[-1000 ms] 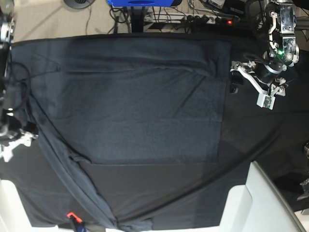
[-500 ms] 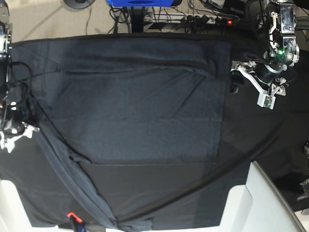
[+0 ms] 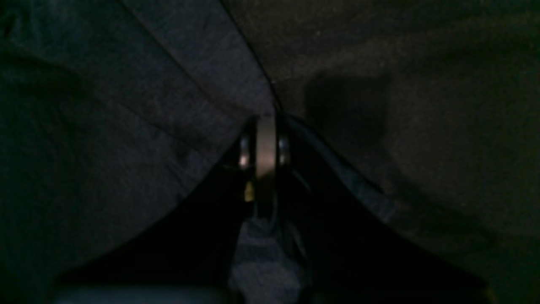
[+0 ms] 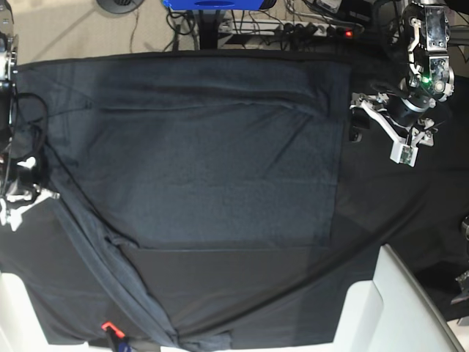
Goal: Fold the T-shirt properly
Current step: 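Grasp the shirt side with the left gripper and drag it toward the hem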
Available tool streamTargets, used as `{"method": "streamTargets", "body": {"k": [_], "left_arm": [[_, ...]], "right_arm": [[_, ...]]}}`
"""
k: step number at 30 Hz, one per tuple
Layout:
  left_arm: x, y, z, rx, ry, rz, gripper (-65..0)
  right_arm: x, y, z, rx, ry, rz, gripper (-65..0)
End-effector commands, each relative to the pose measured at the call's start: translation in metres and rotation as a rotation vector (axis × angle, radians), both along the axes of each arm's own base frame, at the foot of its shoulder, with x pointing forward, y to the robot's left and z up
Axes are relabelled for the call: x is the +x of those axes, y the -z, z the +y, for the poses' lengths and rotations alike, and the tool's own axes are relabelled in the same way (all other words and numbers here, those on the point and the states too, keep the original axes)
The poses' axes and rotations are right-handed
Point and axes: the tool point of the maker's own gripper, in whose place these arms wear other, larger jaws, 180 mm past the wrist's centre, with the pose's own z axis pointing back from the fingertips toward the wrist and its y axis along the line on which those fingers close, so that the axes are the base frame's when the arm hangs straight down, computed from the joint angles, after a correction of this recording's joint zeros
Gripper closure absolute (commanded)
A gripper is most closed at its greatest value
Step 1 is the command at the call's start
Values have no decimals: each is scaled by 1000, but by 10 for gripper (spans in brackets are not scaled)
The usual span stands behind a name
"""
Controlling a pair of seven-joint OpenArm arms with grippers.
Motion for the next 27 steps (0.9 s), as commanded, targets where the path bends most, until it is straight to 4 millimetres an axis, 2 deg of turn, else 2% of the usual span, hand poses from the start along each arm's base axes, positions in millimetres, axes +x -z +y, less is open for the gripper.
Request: {"method": "streamTargets", "body": {"k": [1, 4, 8, 17, 21, 24, 27], "left_arm": [[7, -11, 4, 12, 2, -40, -601], [7, -11, 4, 12, 2, -40, -601], [9, -11, 5, 12, 0, -44, -601], [11, -13, 5, 13, 0, -47, -601], [29, -20, 9, 13, -10, -77, -601], [50, -24, 16, 16, -22, -99, -601], [70, -20, 20, 5, -33, -98, -601]], "right_arm": [[18, -20, -15, -25, 26, -59, -6], [22, -25, -23, -45, 72, -61, -6], [35, -42, -18, -60, 43, -114, -6], [43, -68, -13, -99, 50, -181, -6], [46, -74, -11, -103, 41, -200, -6], [47, -76, -10, -104, 41, -205, -6], [54, -86, -7, -109, 28, -238, -6]]}}
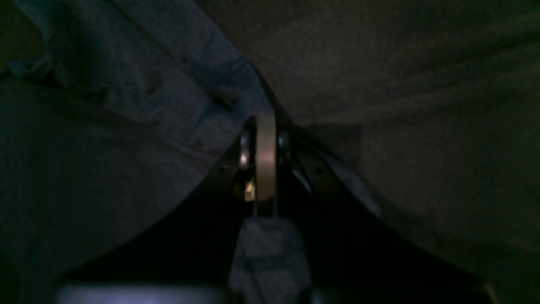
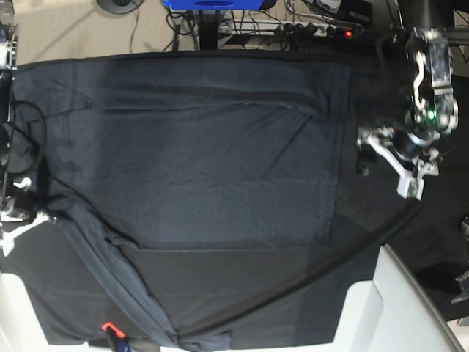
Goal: Fold the T-shirt properly
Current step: 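Grasp the shirt side with the left gripper and drag it toward the hem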
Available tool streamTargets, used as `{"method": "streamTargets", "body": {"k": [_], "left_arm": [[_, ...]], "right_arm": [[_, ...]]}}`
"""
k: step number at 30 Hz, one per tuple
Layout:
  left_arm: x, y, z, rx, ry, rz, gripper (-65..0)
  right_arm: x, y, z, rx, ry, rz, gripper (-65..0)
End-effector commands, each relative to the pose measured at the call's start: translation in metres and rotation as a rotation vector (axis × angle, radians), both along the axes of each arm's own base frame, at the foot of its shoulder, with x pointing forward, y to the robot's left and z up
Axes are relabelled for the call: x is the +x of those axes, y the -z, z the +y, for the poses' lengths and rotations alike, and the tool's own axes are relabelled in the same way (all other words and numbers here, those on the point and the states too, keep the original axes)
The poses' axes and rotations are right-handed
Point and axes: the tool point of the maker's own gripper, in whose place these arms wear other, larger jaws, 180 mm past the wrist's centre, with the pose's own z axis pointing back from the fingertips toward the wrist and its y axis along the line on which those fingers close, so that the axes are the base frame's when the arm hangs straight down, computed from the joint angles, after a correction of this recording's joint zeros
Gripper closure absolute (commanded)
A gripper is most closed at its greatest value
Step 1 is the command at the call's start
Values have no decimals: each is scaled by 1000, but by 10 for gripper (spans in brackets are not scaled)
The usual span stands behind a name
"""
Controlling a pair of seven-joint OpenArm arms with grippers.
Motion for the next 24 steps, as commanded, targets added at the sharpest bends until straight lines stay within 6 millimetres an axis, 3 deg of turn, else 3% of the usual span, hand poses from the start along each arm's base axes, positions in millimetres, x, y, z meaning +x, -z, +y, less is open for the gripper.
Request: {"method": "streamTargets", "body": {"k": [1, 5, 9, 13, 20, 24], "left_arm": [[16, -9, 5, 17, 14, -30, -601], [37, 17, 2, 32, 68, 66, -601], [63, 31, 5, 15, 47, 117, -601], [88, 44, -17, -59, 89, 168, -599], [135, 31, -38, -153, 68, 126, -599], [142, 39, -44, -199, 32, 175, -599]], "right_arm": [[22, -31, -10, -29, -1, -92, -6], [26, -38, -8, -32, -10, -111, -6], [24, -36, -8, -32, -8, -105, -6], [25, -37, -8, -33, -10, -109, -6], [24, -36, -8, -33, -11, -108, -6], [24, -36, -8, -33, -11, -108, -6]]}}
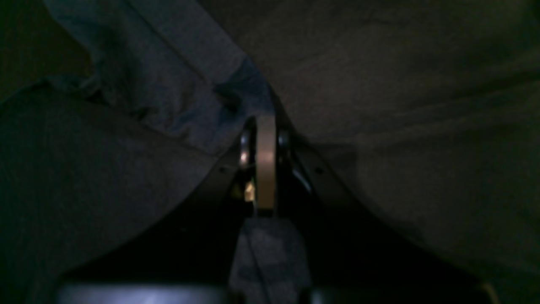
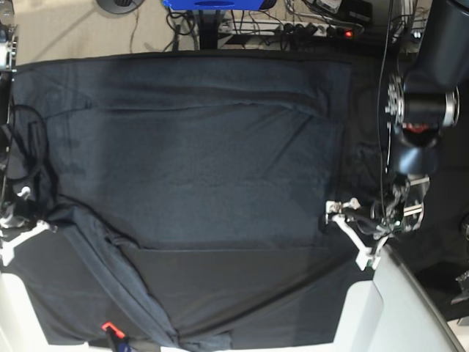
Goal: Fold the T-shirt properly
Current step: 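Grasp the shirt side with the left gripper and drag it toward the hem, then hold the shirt side with the left gripper and pull it inward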
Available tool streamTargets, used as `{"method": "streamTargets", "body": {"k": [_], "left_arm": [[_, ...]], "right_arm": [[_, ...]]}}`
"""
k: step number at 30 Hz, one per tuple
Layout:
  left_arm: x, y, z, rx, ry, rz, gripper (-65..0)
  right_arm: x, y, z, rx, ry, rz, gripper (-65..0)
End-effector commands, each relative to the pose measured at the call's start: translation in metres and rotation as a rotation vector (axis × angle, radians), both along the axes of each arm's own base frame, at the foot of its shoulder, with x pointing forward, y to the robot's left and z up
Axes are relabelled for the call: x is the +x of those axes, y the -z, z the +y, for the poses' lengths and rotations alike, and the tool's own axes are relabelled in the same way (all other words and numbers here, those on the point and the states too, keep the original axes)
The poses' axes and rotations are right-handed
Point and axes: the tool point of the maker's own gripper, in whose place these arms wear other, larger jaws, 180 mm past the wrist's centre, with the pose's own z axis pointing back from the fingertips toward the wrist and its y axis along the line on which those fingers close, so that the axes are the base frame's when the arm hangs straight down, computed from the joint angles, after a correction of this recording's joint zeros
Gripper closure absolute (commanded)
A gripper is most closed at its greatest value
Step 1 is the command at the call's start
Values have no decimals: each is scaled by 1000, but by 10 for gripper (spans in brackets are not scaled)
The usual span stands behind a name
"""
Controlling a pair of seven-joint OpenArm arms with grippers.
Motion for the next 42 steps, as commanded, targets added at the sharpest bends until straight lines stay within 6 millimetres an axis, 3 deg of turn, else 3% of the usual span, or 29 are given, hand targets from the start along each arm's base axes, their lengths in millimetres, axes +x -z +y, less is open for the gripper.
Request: {"method": "streamTargets", "body": {"k": [1, 5, 11, 13, 16, 19, 22, 26, 30, 33, 35, 39, 42], "left_arm": [[12, -10, -2, -12, -2, -29, -599], [9, -2, -15, -32, 5, -19, -599], [-19, 24, -24, -43, 13, 39, -584], [-22, 25, -23, -37, 18, 34, -505], [-34, 30, -23, -30, 31, 50, -334], [-39, 27, -26, -15, 59, 50, -240], [-42, 26, -22, -1, 66, 53, -189], [-41, 24, -21, 1, 67, 50, 0], [-42, 19, -11, 31, 74, 75, 0], [-39, 3, -15, 67, 111, 57, 0], [-39, -13, -4, 116, 90, 37, 0], [-51, -30, -4, 150, 81, 19, 0], [-64, -30, -7, 167, 100, 43, 0]], "right_arm": [[15, -22, -11, -24, 7, -62, -6], [15, -23, -11, -24, 6, -64, -6], [15, -23, -11, -24, 6, -64, -6], [15, -23, -11, -24, 6, -64, -6], [15, -23, -11, -24, 6, -64, -6], [15, -23, -11, -24, 6, -64, -6], [15, -23, -11, -24, 6, -64, -6], [14, -22, -11, -24, 6, -62, -6], [14, -22, -11, -24, 7, -61, -6], [14, -21, -11, -25, 4, -59, -6], [14, -21, -10, -24, 3, -59, -6], [14, -21, -9, -24, 1, -58, -6], [14, -21, -9, -24, 1, -58, -6]]}}
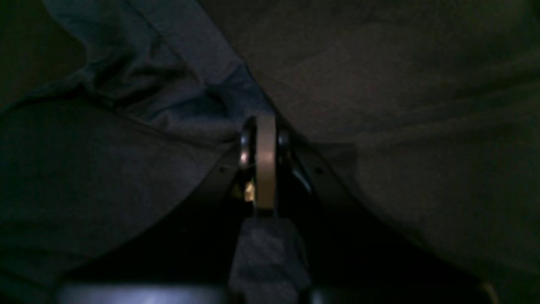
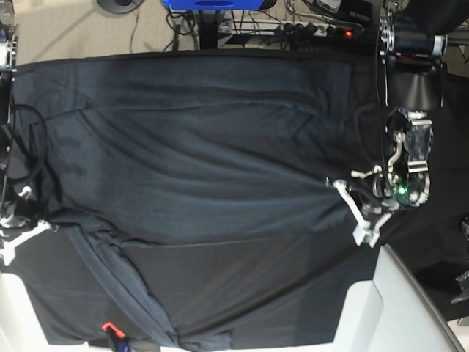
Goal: Fold the T-shirt properly
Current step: 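Hold the shirt side with the left gripper and pull it inward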
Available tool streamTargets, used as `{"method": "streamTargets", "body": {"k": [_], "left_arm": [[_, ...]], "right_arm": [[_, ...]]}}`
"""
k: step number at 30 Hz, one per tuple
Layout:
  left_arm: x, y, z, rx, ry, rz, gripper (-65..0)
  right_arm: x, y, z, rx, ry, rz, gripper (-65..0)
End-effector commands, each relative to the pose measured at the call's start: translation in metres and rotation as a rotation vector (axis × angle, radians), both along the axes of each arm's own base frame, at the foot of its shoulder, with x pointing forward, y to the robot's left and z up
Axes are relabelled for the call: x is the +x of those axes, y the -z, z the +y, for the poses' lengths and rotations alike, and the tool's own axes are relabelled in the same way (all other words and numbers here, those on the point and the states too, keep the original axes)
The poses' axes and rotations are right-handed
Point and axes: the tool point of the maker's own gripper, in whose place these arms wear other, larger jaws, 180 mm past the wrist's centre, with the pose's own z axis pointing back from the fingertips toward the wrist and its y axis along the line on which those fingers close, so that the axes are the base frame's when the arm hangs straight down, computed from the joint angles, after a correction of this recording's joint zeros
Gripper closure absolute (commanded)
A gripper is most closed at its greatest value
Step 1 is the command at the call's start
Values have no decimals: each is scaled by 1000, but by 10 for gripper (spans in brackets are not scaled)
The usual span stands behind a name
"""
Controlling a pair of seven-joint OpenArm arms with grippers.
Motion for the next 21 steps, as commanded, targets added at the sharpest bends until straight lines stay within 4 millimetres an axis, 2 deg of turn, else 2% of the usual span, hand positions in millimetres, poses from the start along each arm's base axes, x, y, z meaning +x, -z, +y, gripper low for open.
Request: {"method": "streamTargets", "body": {"k": [1, 9, 13, 14, 16, 19, 21], "left_arm": [[6, -11, 2, 7, 6, -32, 0], [-13, -2, -2, 11, 21, -9, 0], [-14, -1, -1, 14, 21, -6, 0], [-17, 1, 0, 14, 20, 0, -30], [-18, -1, -1, 17, 23, -6, -193], [-14, -9, -3, 21, 35, -33, -392], [-17, -11, 3, 39, 37, -29, -469]], "right_arm": [[15, -22, -11, -27, 5, -62, -6], [15, -22, -11, -27, 5, -62, -6], [15, -22, -11, -27, 5, -62, -6], [15, -22, -11, -27, 5, -62, -6], [15, -22, -10, -27, 4, -61, -6], [15, -22, -10, -27, 4, -61, -6], [14, -21, -10, -27, 3, -60, -6]]}}
